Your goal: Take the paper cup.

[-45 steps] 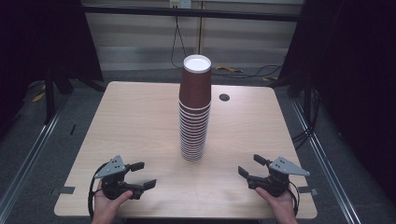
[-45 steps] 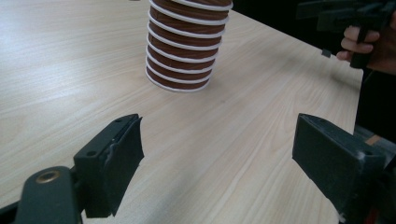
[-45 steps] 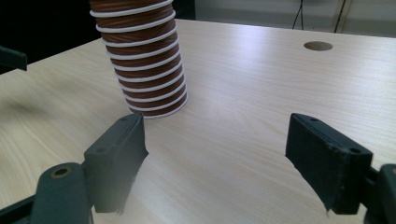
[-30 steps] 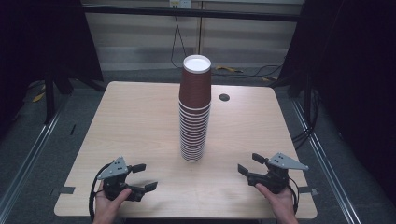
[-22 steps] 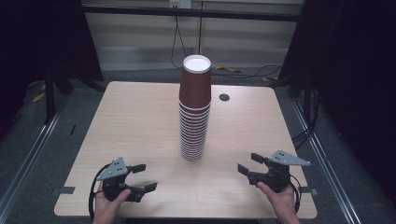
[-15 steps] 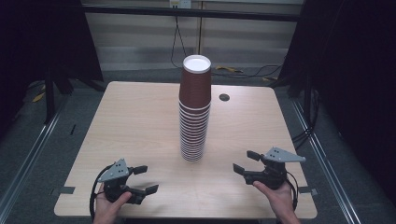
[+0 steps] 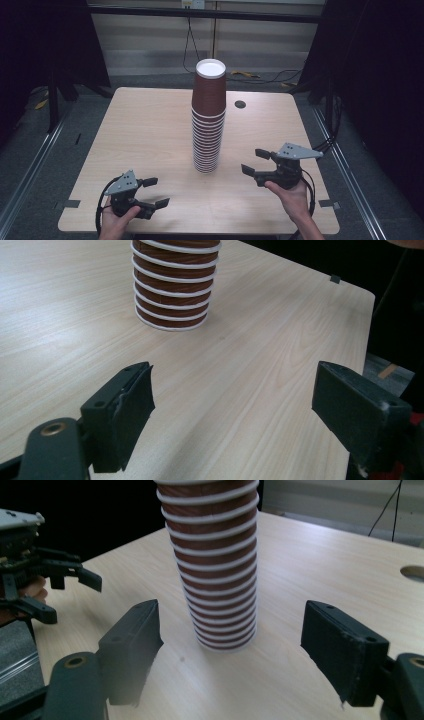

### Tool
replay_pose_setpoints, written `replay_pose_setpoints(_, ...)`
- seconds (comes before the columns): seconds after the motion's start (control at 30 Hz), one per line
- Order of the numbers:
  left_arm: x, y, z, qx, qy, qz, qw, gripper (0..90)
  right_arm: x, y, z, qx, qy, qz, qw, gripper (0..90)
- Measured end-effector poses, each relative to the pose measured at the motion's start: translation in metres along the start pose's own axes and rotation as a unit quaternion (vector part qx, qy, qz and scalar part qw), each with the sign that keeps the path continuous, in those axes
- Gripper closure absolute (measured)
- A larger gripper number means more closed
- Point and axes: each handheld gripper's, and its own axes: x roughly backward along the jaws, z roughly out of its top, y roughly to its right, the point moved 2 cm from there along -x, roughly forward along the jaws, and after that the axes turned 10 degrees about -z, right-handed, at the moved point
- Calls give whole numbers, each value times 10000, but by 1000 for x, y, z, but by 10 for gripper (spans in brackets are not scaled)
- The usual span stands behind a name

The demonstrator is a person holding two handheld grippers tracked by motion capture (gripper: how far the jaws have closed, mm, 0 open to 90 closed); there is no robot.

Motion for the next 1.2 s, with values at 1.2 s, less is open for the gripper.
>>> replay_pose_setpoints(1.2,6,1,0,-62,30,79,9999,169,-13,-15,124,665,234,602,9957,216)
